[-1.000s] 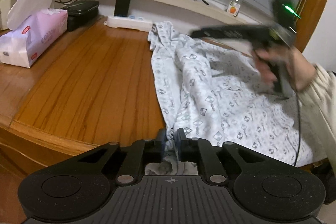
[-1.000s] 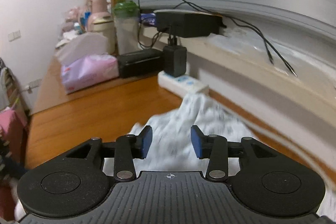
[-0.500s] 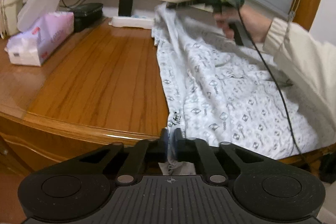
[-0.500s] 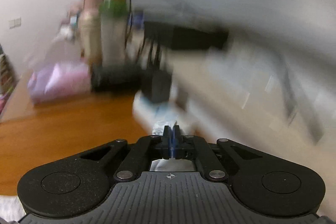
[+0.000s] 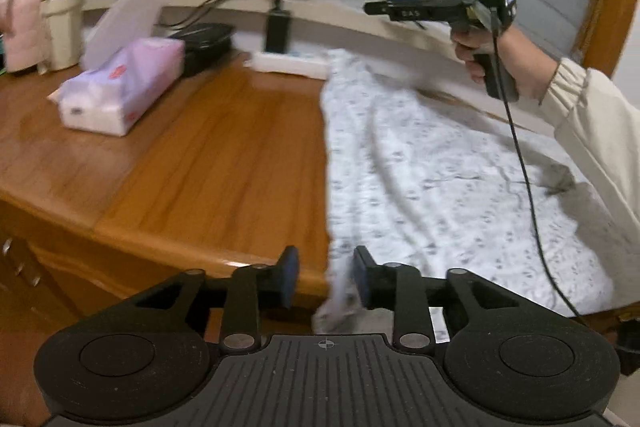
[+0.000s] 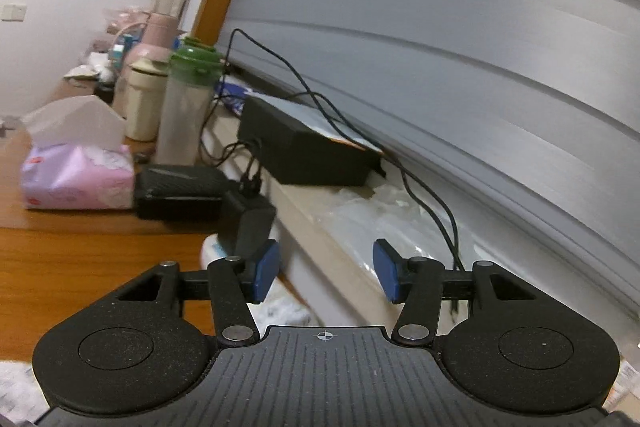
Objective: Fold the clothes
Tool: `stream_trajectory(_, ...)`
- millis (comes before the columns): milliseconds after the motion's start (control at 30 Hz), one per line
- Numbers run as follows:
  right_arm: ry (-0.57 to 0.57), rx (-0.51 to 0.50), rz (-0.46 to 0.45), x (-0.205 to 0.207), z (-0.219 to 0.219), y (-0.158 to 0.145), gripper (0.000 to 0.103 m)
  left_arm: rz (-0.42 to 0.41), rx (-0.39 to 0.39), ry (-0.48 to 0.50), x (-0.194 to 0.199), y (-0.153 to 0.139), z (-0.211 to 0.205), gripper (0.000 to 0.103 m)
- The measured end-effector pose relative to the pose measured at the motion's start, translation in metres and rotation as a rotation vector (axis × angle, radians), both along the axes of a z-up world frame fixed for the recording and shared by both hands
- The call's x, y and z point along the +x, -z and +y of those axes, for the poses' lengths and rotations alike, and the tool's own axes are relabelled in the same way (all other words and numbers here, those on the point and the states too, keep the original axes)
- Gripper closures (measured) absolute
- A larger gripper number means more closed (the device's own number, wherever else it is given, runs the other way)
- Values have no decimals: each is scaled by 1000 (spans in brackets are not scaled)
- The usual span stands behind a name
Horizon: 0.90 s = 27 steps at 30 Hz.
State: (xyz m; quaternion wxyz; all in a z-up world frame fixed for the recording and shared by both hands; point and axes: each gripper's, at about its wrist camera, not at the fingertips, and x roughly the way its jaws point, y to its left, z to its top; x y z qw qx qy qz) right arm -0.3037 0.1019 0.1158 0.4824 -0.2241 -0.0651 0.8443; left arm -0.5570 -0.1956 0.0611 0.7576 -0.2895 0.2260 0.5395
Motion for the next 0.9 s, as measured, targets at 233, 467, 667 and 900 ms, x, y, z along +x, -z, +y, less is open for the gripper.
stream_trajectory(233, 42, 31, -57, 78, -60, -59, 51, 72, 18, 74, 33, 9, 1, 60)
stream_trajectory(467, 124, 9, -148, 176, -134, -125, 50, 167, 13, 55, 24, 10, 2, 94)
stream_trajectory(667, 97, -145, -51, 211, -170, -88, 49, 94, -76, 17, -15, 2, 1, 94)
stream_trajectory(900, -53, -324, -19, 150, -160, 19, 49, 130, -79, -26, -23, -7, 2, 84)
